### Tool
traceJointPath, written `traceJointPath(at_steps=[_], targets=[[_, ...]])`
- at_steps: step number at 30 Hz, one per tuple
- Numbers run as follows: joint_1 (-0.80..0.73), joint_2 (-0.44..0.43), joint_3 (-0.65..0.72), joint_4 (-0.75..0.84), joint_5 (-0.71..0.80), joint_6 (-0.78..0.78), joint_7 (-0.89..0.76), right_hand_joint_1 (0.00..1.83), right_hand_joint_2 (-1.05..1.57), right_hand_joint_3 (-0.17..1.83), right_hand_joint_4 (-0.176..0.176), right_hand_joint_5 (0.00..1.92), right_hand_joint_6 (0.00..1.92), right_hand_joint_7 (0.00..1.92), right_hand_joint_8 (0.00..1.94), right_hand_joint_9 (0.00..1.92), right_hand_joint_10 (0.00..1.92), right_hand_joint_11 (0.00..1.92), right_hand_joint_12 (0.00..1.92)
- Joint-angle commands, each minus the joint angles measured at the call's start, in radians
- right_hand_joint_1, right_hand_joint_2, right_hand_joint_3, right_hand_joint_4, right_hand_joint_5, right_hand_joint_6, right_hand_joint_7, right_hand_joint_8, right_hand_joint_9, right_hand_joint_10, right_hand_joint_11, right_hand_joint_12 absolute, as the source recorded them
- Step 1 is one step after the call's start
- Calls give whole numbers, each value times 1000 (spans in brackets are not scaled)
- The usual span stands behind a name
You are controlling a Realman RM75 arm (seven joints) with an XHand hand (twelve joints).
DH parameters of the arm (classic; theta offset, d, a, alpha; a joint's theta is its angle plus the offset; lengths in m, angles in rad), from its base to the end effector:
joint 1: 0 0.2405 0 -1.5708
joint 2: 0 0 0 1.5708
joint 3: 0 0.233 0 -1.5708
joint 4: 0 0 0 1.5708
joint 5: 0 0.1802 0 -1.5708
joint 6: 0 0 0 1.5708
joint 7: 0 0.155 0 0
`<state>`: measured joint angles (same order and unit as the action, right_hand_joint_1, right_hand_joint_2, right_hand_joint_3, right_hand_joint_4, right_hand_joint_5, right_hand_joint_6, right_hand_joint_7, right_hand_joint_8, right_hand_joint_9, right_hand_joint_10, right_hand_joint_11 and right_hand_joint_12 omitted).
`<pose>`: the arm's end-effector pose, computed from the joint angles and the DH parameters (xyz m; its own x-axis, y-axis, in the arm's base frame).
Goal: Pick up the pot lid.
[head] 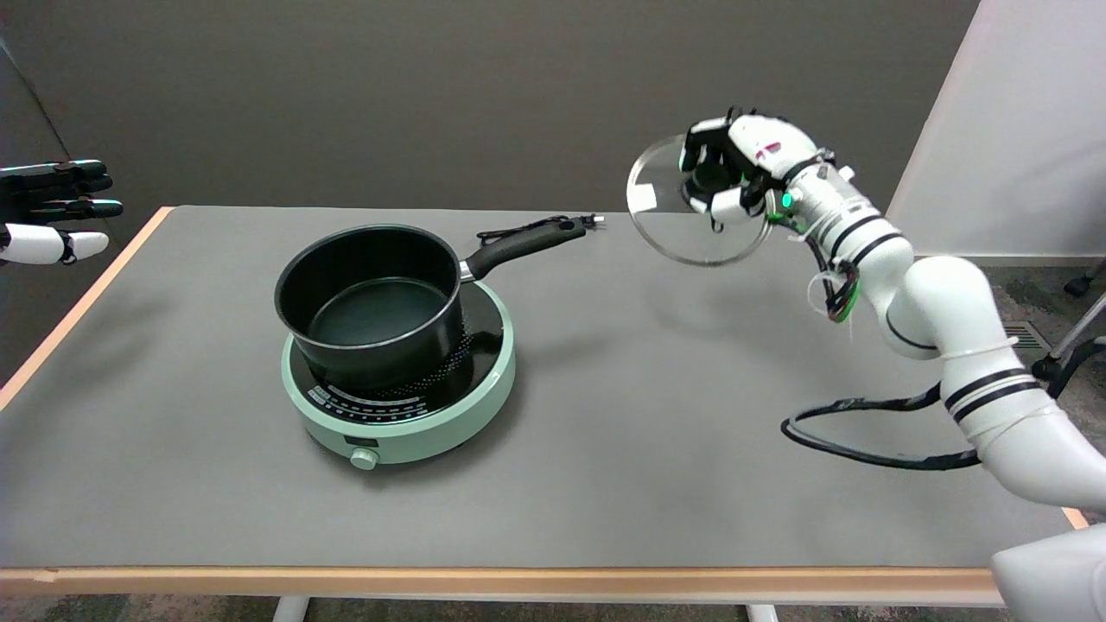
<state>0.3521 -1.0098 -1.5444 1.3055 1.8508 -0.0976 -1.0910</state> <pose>-0.1429 -0.3978 0.4039 0.9673 0.1259 0.2202 -0.2267 0.0401 0.9731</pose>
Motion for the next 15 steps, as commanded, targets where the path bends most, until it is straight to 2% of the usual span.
traceJointPath(at_steps=[1, 9, 15], targets=[[97, 44, -24, 139, 161, -1, 0, 1354, 853, 662, 176, 645, 1155, 865, 1378, 835, 1615, 768, 1921], [146, -27, -38, 193, 153, 9, -1, 1355, 849, 668, 176, 649, 1154, 867, 1379, 836, 1619, 768, 1921], [180, -111, -40, 198, 98, -26, 7, 1355, 848, 671, 176, 656, 1149, 867, 1379, 841, 1622, 769, 1921]])
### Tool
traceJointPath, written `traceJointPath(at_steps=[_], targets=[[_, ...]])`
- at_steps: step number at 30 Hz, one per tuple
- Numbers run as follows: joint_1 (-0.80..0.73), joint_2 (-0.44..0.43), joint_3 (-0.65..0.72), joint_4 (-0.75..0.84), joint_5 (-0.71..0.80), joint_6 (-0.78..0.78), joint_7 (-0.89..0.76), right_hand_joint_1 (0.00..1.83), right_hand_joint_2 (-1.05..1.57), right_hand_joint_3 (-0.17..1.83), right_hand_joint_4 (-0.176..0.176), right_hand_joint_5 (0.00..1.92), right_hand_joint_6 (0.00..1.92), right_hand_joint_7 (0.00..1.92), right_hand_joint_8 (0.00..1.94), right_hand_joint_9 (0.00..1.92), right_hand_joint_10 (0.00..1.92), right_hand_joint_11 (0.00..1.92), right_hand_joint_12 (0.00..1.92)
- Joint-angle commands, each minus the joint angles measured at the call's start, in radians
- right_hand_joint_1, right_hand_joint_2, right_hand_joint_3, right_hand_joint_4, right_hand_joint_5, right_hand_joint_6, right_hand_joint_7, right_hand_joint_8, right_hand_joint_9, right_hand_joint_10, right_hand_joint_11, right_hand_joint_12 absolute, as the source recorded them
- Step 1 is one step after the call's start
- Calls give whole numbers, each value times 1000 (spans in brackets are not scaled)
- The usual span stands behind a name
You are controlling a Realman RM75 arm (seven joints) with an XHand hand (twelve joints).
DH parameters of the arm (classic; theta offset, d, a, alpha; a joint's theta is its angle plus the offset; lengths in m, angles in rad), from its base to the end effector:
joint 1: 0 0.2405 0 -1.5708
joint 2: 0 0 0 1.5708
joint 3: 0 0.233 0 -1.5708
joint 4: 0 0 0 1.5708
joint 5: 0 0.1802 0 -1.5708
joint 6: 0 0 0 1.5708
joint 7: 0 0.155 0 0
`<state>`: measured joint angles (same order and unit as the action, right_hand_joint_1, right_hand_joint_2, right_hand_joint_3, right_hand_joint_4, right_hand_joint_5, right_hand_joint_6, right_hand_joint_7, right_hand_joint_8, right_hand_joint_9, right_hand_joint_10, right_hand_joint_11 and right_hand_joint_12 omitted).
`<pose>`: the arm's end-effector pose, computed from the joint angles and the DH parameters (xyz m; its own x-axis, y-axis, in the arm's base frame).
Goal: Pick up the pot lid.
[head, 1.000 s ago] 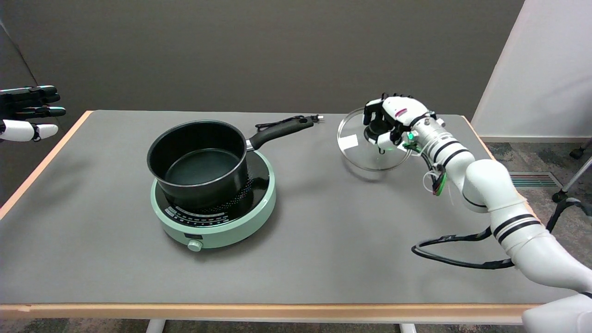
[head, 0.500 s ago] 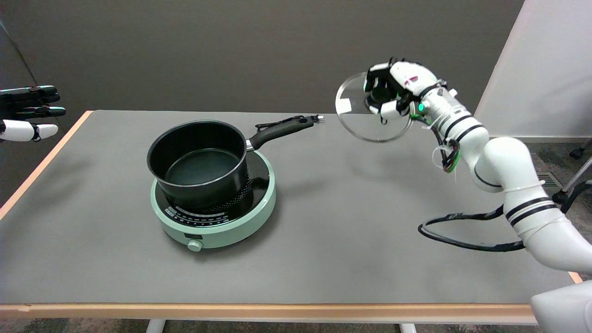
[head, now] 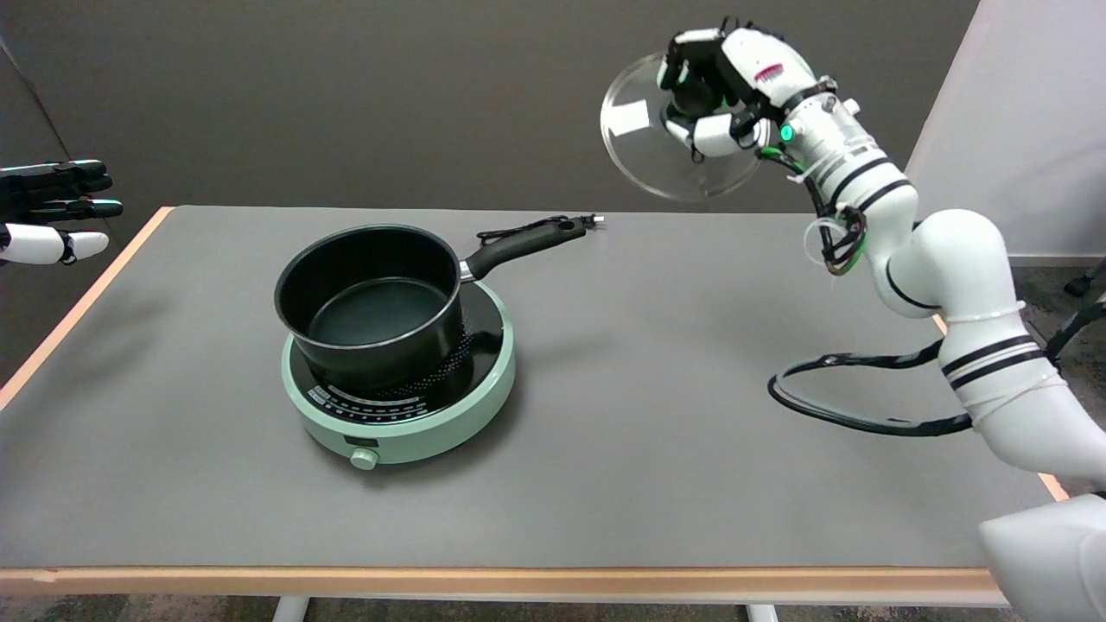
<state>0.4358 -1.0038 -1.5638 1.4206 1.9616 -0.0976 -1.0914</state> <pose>-0.0778 -0.4021 0.3796 0.9119 0.2749 0.3047 -0.2888 -0.0979 0.9524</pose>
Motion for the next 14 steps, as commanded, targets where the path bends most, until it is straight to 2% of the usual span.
traceJointPath(at_steps=[1, 14], targets=[[102, -127, -21, 85, -26, -35, 7, 1355, 847, 672, 176, 657, 1149, 868, 1379, 841, 1623, 769, 1921], [151, -143, -147, 86, -32, -49, 9, 1356, 843, 676, 176, 664, 1145, 871, 1376, 851, 1623, 773, 1921]])
